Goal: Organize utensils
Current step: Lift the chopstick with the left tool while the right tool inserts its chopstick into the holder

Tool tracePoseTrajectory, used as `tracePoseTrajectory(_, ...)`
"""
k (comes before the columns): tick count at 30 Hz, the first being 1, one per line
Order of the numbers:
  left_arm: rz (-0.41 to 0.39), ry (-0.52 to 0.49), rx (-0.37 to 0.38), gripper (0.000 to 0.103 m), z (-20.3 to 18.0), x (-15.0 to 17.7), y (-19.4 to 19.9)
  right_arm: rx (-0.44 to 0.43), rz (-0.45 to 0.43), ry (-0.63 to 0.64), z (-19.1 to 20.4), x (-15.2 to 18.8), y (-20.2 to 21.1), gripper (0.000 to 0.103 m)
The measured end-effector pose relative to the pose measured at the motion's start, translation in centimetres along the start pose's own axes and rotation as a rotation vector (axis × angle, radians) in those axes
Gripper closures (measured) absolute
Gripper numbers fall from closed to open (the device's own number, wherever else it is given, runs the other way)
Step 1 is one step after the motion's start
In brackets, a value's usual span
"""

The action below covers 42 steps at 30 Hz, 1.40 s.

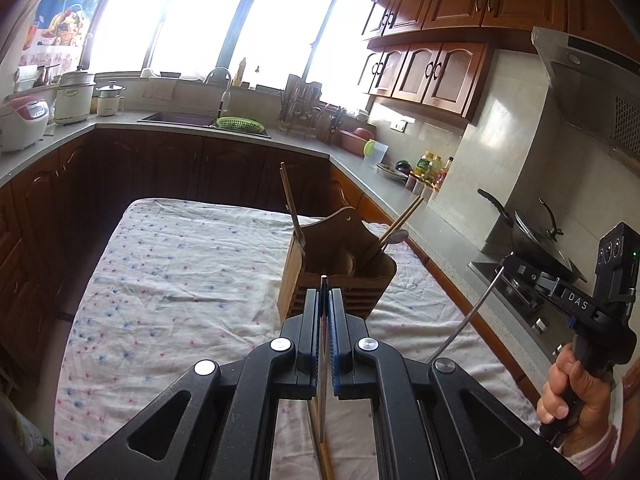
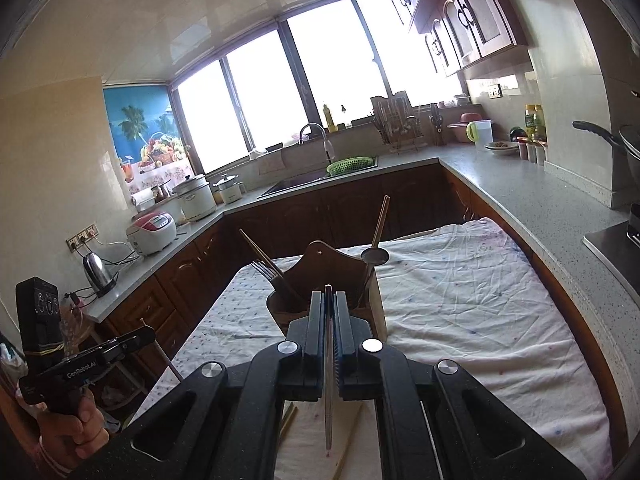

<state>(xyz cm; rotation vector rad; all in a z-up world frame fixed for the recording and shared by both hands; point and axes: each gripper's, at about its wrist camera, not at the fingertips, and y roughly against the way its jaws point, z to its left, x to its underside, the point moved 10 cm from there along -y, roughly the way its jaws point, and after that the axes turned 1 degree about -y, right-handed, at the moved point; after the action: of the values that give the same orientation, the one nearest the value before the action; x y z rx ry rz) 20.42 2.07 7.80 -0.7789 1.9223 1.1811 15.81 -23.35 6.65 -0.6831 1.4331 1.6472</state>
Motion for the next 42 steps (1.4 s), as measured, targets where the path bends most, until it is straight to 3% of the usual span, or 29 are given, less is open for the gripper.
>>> tracePoseTrajectory(7,-0.049,-0.003,0.005,0.101,0.0,-2.5,-0.5,-0.001,-0.034,0.0,0.0,-1.8,-0.4,0.099)
tracePoseTrajectory(15,-0.139,-0.019,0.013,0.101,-0.5,-7.2,-1.4,0.01,-0.118,-0.001,-0.2,-6.4,-1.3,0.099)
tracePoseTrajectory(24,-0.24,-0.055,-0.018,0.101,-0.9,-12.4,-5.5,0.03,-0.197,-0.03,-1.3,-11.5,-4.5,0.099)
tracePoseTrajectory(31,-0.222,-0.035,-0.051,0.101,0.1,-11.7,-11.6,0.06,-0.196,-0.028,-2.6,-12.0,-7.8,0.099)
tracePoseTrajectory(42,-0.133,0.007,-0.074,0.101,2.2,-7.5,-18.4,0.082,-0.103,-0.057,-4.8,-6.7,-12.1,0.099)
